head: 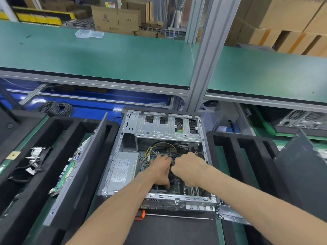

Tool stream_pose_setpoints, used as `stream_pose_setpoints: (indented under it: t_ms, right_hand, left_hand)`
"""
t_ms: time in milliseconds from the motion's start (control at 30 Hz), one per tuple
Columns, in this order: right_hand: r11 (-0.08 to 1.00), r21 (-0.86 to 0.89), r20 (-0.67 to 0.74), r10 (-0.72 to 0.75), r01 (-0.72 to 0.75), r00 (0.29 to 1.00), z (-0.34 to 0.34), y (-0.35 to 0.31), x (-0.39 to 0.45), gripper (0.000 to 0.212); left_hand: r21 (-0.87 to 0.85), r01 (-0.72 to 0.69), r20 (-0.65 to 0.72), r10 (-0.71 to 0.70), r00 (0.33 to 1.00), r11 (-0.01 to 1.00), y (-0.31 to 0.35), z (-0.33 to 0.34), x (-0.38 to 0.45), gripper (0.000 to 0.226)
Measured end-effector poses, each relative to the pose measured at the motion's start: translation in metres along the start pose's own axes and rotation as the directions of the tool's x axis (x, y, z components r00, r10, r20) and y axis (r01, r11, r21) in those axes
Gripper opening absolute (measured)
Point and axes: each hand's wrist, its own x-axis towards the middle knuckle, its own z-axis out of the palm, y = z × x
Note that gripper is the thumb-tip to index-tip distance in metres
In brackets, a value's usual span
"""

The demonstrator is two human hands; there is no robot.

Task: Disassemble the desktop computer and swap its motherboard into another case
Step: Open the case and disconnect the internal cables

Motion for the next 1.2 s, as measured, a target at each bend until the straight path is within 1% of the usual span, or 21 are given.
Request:
stream_pose_setpoints:
  t_ms: [33,100,200,267,300,367,433,500,567,633,700,733,767,800,833,900,967,1000,1067,1133,1200]
  right_hand:
    - [1.000,0.000,-0.013,-0.008,0.008,1.000,0.002,0.000,0.000,0.012]
    - [0.992,0.102,0.004,0.075,-0.075,0.997,0.003,0.006,-0.002,0.016]
    - [0.931,0.272,0.144,0.210,-0.242,0.967,0.002,0.014,-0.005,0.016]
    - [0.884,0.360,0.227,0.229,-0.299,0.947,0.002,0.018,-0.003,0.016]
    - [0.872,0.382,0.241,0.226,-0.306,0.944,0.002,0.021,-0.003,0.017]
    - [0.889,0.361,0.207,0.218,-0.281,0.954,0.001,0.024,-0.004,0.018]
    - [0.948,0.248,0.084,0.184,-0.200,0.979,0.000,0.023,-0.004,0.020]
    - [0.987,0.133,-0.009,0.096,-0.094,0.995,-0.002,0.019,-0.003,0.024]
    - [0.987,0.146,-0.014,0.066,-0.063,0.998,-0.003,0.016,-0.001,0.022]
    - [0.937,0.305,0.084,0.154,-0.173,0.984,-0.002,0.015,0.003,0.022]
    - [0.795,0.501,0.278,0.226,-0.341,0.934,-0.004,0.018,0.005,0.011]
    - [0.731,0.552,0.365,0.219,-0.400,0.905,-0.005,0.019,0.006,0.014]
    - [0.710,0.561,0.416,0.203,-0.426,0.886,-0.007,0.020,0.006,0.019]
    - [0.740,0.532,0.420,0.191,-0.411,0.887,-0.008,0.020,0.005,0.020]
    - [0.808,0.467,0.371,0.191,-0.361,0.909,-0.010,0.018,0.004,0.018]
    - [0.949,0.237,0.189,0.166,-0.209,0.968,-0.011,0.009,0.003,0.018]
    - [0.999,0.026,0.040,0.030,-0.031,0.999,-0.012,-0.004,0.005,0.013]
    - [0.999,-0.033,0.006,-0.037,0.037,0.999,-0.011,-0.008,0.005,0.009]
    - [0.998,-0.043,-0.032,-0.056,0.055,0.998,-0.008,-0.005,0.004,0.008]
    - [0.997,0.071,-0.018,0.037,-0.035,0.999,-0.007,0.004,0.000,0.012]
    - [0.964,0.218,0.061,0.140,-0.150,0.988,-0.007,0.011,-0.002,0.010]
  left_hand:
    - [0.014,0.000,0.002,-0.001,1.000,1.000,0.001,0.000,0.000,0.107]
    - [0.033,-0.010,0.001,0.010,1.000,0.999,0.002,0.000,0.000,0.108]
    - [0.040,-0.020,-0.014,0.020,1.000,0.999,0.002,0.000,0.000,0.105]
    - [0.026,-0.019,-0.014,0.019,1.000,0.999,0.000,-0.001,0.000,0.104]
    - [0.011,-0.017,-0.010,0.017,1.000,1.000,-0.001,-0.001,0.000,0.104]
    - [-0.020,-0.010,-0.001,0.010,1.000,1.000,-0.001,-0.002,-0.001,0.104]
    - [-0.039,-0.005,0.007,0.005,1.000,0.999,-0.002,-0.003,-0.001,0.105]
    - [-0.056,-0.003,0.003,0.003,1.000,0.998,-0.002,-0.002,-0.001,0.102]
    - [-0.062,-0.006,0.008,0.007,1.000,0.998,-0.002,-0.002,-0.001,0.103]
    - [-0.050,-0.009,0.007,0.009,1.000,0.999,-0.002,-0.001,-0.001,0.104]
    - [-0.042,-0.007,-0.007,0.007,1.000,0.999,-0.001,-0.001,-0.001,0.100]
    - [-0.039,-0.007,-0.017,0.006,1.000,0.999,-0.001,-0.001,-0.001,0.096]
    - [-0.036,-0.006,-0.023,0.006,1.000,0.999,-0.001,-0.001,-0.001,0.094]
    - [-0.034,-0.007,-0.022,0.007,1.000,0.999,-0.002,-0.001,0.000,0.093]
    - [-0.039,-0.010,-0.019,0.009,1.000,0.999,-0.003,0.000,0.000,0.095]
    - [-0.048,-0.007,-0.011,0.006,1.000,0.999,-0.002,0.002,0.001,0.102]
    - [-0.037,0.010,0.022,-0.010,1.000,0.999,-0.002,0.002,0.002,0.110]
    - [-0.035,0.017,0.033,-0.016,0.999,0.999,-0.002,0.002,0.003,0.113]
    - [-0.039,0.011,0.027,-0.010,1.000,0.999,-0.002,0.002,0.004,0.112]
    - [-0.042,-0.013,0.000,0.013,1.000,0.999,-0.004,0.002,0.004,0.107]
    - [-0.058,-0.017,-0.020,0.016,1.000,0.998,-0.006,0.002,0.003,0.101]
